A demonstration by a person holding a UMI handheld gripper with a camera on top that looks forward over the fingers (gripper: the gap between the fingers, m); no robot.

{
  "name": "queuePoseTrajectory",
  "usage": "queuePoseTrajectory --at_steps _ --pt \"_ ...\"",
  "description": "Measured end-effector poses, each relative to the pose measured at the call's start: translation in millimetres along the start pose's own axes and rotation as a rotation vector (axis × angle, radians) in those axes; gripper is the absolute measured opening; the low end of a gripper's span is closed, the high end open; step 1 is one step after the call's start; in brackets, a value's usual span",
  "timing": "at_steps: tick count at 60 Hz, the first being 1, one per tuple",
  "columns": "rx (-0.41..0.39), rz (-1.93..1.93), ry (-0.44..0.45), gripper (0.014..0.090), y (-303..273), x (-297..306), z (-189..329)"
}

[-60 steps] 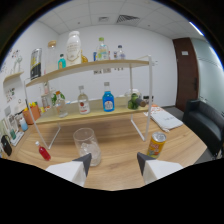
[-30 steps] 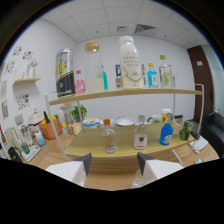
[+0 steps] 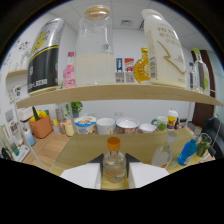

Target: Make me a cup of Vodka Sunrise.

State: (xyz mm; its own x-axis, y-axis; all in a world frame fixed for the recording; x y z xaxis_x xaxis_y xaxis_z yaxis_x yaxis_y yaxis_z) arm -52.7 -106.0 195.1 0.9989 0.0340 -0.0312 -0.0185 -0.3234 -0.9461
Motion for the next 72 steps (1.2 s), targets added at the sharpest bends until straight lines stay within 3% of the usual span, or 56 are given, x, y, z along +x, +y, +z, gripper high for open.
queuePoseTrajectory --at_steps 21,37,52,72 --pt "-0.038 -0.01 0.001 0.035 0.6 2.6 -7.0" --pt "0.033 -0.016 -0.063 0.0347 -16.1 -13.6 -70.5" --pt "-0.033 0.029 -0.083 0.0346 55.3 -28.5 -101.2" --pt "-0.145 0.038 -0.014 0.0346 145.1 -27.2 -52.8"
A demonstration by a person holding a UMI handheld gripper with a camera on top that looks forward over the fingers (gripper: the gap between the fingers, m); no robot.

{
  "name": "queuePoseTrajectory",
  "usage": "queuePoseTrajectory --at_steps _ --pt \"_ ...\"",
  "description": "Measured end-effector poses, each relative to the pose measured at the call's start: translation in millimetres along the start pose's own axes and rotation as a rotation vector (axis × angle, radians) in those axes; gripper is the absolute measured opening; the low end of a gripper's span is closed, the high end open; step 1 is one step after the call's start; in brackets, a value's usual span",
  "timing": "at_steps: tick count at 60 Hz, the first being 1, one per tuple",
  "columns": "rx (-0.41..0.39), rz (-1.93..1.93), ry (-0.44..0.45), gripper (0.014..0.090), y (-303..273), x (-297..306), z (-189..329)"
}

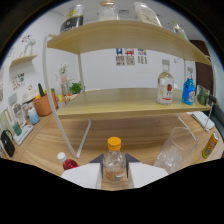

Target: Make me a cup of Vodka Sunrise.

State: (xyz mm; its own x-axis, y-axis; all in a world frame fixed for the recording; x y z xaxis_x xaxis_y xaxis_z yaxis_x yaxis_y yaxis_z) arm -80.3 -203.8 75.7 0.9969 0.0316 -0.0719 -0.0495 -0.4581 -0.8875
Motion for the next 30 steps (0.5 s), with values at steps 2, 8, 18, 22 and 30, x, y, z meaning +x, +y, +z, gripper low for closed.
queuePoseTrajectory --at_steps 2,8,18,22,30 --pt "-0.008 0.0 0.003 0.0345 4.3 1.0 7.6" --pt "-0.049 -0.002 0.023 0.0345 20.1 5.8 24.1" --pt "-0.087 -0.015 0.043 0.0347 34.7 10.2 35.9" --pt "-0.087 -0.027 0.041 0.0348 35.3 9.3 36.2" --pt "-0.079 -0.06 0.03 0.0356 38.0 8.0 33.8"
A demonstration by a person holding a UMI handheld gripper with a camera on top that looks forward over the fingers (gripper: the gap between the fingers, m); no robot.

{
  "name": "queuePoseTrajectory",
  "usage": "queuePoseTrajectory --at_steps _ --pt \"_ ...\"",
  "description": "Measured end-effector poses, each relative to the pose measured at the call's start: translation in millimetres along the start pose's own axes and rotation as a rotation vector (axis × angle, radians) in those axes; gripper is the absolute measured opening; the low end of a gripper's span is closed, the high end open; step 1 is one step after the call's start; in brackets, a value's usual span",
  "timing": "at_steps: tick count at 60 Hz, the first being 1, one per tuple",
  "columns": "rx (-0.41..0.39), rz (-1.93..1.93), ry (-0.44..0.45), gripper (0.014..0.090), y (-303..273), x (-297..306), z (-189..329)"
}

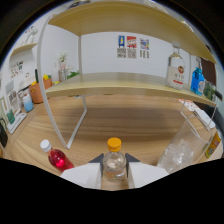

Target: Make me a cup of Vodka Sunrise.

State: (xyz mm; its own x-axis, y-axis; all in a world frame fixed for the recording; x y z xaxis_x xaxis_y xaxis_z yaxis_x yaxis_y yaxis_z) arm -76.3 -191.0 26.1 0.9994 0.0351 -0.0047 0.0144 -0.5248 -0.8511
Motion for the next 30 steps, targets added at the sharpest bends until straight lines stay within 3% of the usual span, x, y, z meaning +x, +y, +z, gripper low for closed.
queuePoseTrajectory --at_steps 12,18,24,26,30 --pt "-0.016 -0.045 -0.022 0.0383 7.3 -2.1 -4.6" --pt "-0.037 -0.03 -0.057 0.0575 7.3 -4.9 -12.5" --pt "-0.016 -0.041 -0.076 0.0827 -5.9 -2.9 -33.4" --pt "-0.002 -0.041 -0.087 0.0863 -13.4 -3.5 -43.0" --pt "0.017 -0.038 -0.122 0.0863 -25.5 -6.4 -65.2"
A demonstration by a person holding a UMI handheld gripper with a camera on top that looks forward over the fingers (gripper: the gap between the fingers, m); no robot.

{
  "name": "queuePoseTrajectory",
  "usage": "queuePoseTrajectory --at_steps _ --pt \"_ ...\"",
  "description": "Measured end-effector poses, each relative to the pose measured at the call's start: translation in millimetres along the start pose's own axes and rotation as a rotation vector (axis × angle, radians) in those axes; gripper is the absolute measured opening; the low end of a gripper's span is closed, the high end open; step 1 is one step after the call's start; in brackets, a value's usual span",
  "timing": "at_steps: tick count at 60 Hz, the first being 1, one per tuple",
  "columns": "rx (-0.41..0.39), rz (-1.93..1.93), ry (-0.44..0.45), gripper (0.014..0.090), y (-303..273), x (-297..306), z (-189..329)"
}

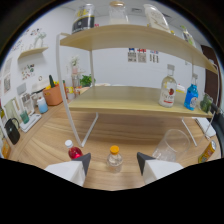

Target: Make me a cup of Vodka Sunrise.

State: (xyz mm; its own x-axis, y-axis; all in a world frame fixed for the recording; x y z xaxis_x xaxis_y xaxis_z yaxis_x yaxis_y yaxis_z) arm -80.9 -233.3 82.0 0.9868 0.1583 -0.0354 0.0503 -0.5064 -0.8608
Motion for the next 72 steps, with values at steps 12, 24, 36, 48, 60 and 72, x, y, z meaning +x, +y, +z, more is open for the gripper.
queuePoseTrajectory --at_steps 12,24,36,48,60,72 --pt "0.071 0.005 -0.019 0.0861 -32.1 12.2 -71.2" --pt "0.075 0.053 0.032 0.0854 -31.2 59.8 -122.1" --pt "0.124 0.078 0.097 0.0857 -72.5 112.0 -151.6" --pt "0.238 0.101 0.135 0.0855 -169.3 156.2 -153.8" --pt "0.344 0.066 0.171 0.085 -257.6 192.1 -130.1" --pt "0.332 0.028 0.166 0.0726 -293.1 209.8 -85.3"
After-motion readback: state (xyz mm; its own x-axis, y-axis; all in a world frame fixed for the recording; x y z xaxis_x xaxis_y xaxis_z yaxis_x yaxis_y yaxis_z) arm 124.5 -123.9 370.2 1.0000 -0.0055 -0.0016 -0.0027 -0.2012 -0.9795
